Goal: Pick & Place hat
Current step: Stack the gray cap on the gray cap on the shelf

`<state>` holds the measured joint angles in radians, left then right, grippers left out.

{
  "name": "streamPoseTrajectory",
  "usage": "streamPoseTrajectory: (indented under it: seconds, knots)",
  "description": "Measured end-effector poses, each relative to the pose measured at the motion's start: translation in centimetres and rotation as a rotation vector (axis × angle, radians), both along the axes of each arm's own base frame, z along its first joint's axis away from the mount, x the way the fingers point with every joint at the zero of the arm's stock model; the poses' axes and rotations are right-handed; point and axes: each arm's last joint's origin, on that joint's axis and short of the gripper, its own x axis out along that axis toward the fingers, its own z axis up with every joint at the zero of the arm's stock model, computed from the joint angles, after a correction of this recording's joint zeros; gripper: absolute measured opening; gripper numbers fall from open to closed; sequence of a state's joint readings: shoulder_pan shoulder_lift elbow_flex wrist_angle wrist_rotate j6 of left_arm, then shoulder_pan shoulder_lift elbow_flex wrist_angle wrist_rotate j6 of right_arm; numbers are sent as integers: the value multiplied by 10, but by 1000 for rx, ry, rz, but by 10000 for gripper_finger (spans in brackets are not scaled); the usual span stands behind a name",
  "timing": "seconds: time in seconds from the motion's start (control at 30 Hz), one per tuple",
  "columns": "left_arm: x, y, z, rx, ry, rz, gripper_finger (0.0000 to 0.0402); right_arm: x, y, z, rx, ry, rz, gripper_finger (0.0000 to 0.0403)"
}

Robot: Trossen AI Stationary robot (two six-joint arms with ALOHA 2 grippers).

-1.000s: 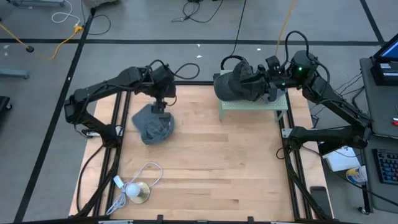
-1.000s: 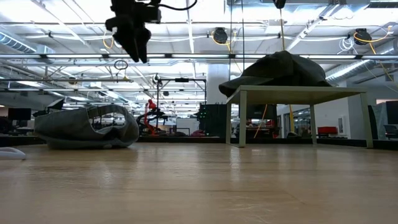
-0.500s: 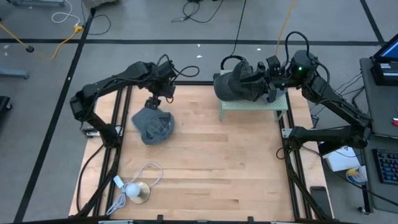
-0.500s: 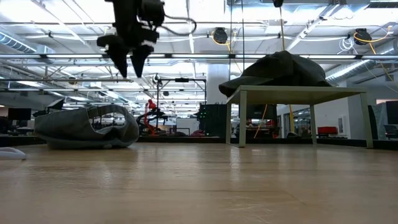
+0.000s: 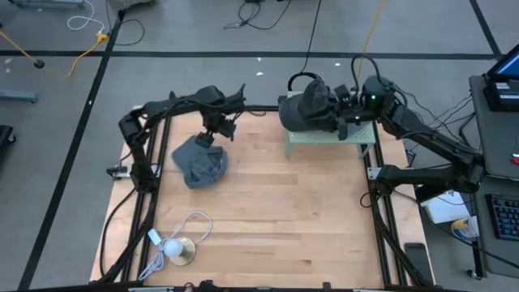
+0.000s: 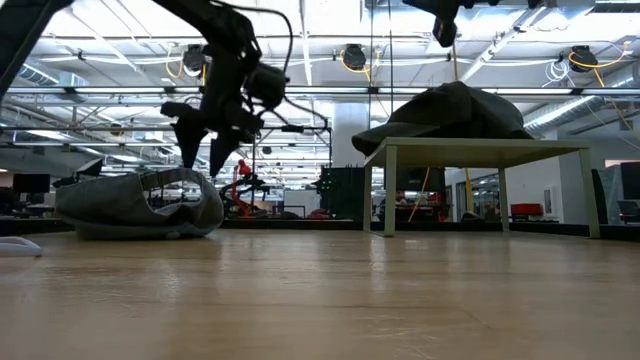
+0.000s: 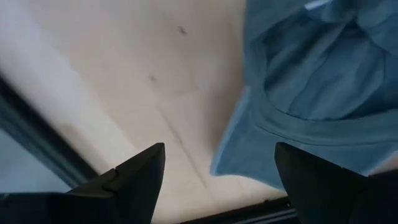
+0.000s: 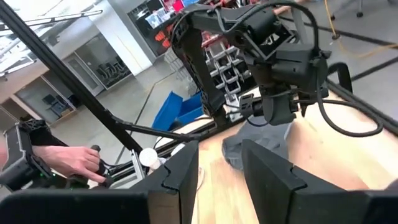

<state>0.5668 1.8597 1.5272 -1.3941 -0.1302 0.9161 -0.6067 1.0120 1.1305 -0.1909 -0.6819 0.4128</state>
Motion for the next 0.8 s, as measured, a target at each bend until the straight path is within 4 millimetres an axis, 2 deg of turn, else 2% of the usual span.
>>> streamPoseTrajectory:
  seconds: [0.13,0.3,0.63,0.8]
  knots:
    - [3,6,-16,-57,45,-3,312,1,-1,-8,4,20,1,116]
    - [3,12,-32,-115,67,49,306,1,-1,-8,0,17,2,116]
    - [-23,0,-73,-236,181,93,304,1,-1,-1,-45,-47,2,116]
    - [-31,-6,-83,-255,234,135,287,1,-1,4,-73,-88,3,116]
